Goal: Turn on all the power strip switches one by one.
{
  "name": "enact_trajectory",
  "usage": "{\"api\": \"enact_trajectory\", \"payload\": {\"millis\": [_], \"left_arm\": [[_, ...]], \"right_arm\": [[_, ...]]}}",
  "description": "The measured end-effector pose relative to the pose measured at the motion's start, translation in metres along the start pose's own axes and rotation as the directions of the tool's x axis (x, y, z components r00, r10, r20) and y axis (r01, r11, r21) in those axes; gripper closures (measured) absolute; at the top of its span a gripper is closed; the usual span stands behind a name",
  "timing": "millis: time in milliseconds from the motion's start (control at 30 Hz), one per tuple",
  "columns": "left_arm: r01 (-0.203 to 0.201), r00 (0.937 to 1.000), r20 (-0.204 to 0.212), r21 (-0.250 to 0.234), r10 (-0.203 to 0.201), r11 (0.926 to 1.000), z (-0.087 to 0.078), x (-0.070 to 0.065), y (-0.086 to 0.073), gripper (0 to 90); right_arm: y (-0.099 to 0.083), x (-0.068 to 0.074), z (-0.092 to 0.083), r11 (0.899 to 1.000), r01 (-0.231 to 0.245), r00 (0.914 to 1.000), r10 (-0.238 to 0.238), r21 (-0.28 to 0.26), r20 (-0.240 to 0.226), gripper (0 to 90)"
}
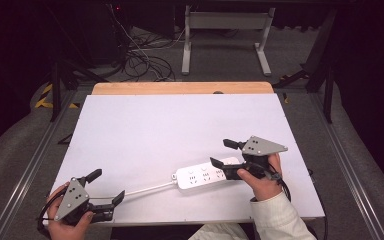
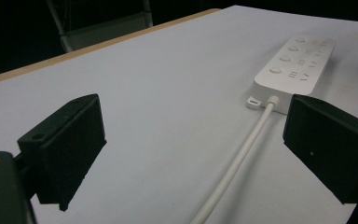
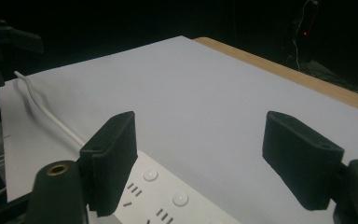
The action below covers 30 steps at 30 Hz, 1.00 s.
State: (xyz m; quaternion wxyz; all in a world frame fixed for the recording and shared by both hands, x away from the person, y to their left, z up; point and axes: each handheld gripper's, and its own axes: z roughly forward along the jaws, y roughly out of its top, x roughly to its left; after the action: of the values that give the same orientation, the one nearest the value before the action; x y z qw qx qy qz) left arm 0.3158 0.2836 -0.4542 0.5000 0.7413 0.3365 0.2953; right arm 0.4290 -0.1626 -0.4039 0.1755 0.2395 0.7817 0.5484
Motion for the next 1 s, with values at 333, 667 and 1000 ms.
{"api": "enact_trajectory", "payload": {"millis": [333,667,1000], "left_arm": [[-0.002,0.9998,0.018,-0.006,0.002,1.0,-0.001,0.0,-0.001,4.0],[-0.004,0.9997,0.023,-0.003,0.004,1.0,0.0,0.0,-0.001,3.7],[-0.001,0.9997,0.023,0.008,0.001,1.0,0.0,0.0,-0.002,4.0]], "right_arm": [[-0.026,-0.006,-0.025,0.999,0.024,0.9983,-0.023,0.022,-0.054,14.4],[-0.056,-0.012,-0.045,1.0,-0.007,1.0,0.007,0.03,0.002,11.9],[-0.085,-0.019,-0.053,0.995,-0.058,0.9976,0.055,0.078,0.043,11.2]]}}
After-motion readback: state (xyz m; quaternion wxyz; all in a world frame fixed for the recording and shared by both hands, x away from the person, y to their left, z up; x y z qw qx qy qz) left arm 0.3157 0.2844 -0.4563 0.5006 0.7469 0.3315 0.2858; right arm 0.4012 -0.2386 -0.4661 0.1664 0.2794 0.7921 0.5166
